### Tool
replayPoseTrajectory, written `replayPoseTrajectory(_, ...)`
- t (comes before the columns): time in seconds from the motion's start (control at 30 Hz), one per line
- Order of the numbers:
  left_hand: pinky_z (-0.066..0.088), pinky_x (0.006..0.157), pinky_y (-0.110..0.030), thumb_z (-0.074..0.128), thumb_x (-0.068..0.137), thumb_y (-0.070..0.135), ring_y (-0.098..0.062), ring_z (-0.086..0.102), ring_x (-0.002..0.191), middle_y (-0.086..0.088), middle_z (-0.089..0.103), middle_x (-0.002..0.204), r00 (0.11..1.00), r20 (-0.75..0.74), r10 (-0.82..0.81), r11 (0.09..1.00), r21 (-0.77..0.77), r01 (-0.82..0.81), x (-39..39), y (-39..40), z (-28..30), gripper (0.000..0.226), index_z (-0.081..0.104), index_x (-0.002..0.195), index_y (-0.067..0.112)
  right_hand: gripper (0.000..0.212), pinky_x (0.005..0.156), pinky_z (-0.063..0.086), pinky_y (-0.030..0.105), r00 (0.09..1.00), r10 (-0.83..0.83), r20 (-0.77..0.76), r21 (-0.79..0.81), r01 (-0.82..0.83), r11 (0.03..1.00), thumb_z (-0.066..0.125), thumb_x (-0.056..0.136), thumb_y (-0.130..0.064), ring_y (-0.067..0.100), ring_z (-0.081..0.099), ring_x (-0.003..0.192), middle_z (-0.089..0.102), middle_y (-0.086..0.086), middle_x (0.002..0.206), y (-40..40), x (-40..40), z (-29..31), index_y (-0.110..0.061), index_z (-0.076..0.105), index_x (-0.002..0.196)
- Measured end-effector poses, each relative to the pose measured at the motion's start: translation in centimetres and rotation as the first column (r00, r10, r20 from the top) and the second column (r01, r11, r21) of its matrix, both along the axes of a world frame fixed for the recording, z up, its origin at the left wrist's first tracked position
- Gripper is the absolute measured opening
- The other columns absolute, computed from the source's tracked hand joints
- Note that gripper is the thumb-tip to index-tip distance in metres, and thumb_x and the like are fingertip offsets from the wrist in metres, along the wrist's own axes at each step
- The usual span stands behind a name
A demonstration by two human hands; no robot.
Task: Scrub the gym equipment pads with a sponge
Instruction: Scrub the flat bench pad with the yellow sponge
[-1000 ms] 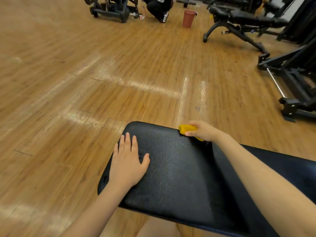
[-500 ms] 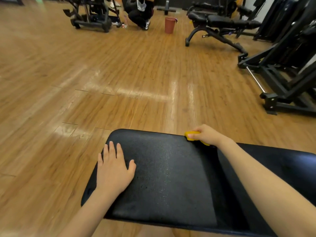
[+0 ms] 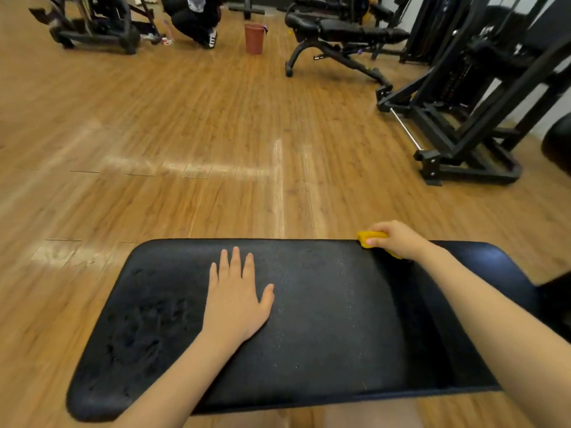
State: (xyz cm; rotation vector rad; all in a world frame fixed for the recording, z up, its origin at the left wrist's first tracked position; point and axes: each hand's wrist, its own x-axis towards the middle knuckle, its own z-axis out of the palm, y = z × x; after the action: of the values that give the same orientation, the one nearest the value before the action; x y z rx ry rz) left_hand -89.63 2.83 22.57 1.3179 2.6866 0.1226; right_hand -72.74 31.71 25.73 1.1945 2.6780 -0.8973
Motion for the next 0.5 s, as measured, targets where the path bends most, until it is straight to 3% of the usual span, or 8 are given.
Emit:
replayPoseTrajectory(0.07, 0.001, 0.118, -0.044, -0.011, 0.071, 0.061, -0.032, -0.004, 0.147, -0.015, 0.002, 0.159, 1.000, 0.006, -0.004, 1.000, 0.022, 0.004, 0.1, 0.0, -0.1, 0.097, 0.010, 0.153, 0.012, 0.018, 0.067, 0.036, 0.030, 0.997, -0.065, 0.034, 0.050, 0.063, 0.997, 0.063, 0.088, -0.024, 0.027, 0.055, 0.087, 0.060, 0.009, 0.089, 2.3, 3.3, 0.3, -0.008, 0.062, 0.095)
replayPoseTrajectory(0.17, 0.003, 0.117, -0.046, -0.011, 0.069, 0.060, -0.032, -0.001, 0.147, -0.016, 0.006, 0.159, 1.000, -0.005, 0.004, 0.999, 0.037, -0.004, 0.1, 0.1, -0.2, 0.100, 0.014, 0.152, 0.011, 0.026, 0.079, 0.038, 0.033, 0.991, -0.122, 0.056, 0.038, 0.120, 0.992, 0.062, 0.088, -0.023, 0.030, 0.056, 0.098, 0.062, 0.014, 0.101, 3.8, 4.3, 0.7, -0.002, 0.063, 0.105)
replayPoseTrajectory(0.3, 0.003, 0.117, -0.045, -0.009, 0.069, 0.061, -0.032, -0.001, 0.147, -0.016, 0.006, 0.159, 1.000, -0.016, 0.017, 0.999, 0.033, -0.017, 0.1, 0.2, -0.4, 0.100, 0.015, 0.152, 0.011, 0.027, 0.090, 0.040, 0.035, 0.997, -0.037, -0.061, -0.052, 0.034, 0.998, 0.062, 0.088, -0.021, 0.030, 0.057, 0.101, 0.064, 0.014, 0.108, 1.7, 0.3, 0.1, -0.004, 0.063, 0.109)
replayPoseTrajectory(0.37, 0.003, 0.118, -0.045, -0.004, 0.074, 0.062, -0.031, 0.000, 0.147, -0.015, 0.008, 0.159, 1.000, -0.005, 0.017, 0.999, 0.046, -0.016, 0.1, 0.2, -0.4, 0.095, 0.017, 0.152, 0.011, 0.029, 0.089, 0.042, 0.040, 0.998, -0.002, -0.069, -0.049, -0.001, 0.999, 0.063, 0.088, -0.027, 0.034, 0.057, 0.100, 0.064, 0.018, 0.106, 1.1, 0.0, -0.6, -0.004, 0.065, 0.105)
replayPoseTrajectory(0.5, 0.001, 0.119, -0.041, 0.023, 0.095, 0.057, -0.026, -0.005, 0.147, -0.010, 0.001, 0.160, 1.000, -0.010, 0.015, 0.999, 0.034, -0.015, 0.0, 0.1, -0.5, 0.073, 0.011, 0.153, 0.014, 0.026, 0.080, 0.042, 0.037, 0.996, 0.006, -0.092, -0.012, -0.007, 1.000, 0.064, 0.086, -0.028, 0.030, 0.058, 0.095, 0.065, 0.013, 0.101, 2.4, 3.2, -0.7, -0.008, 0.065, 0.104)
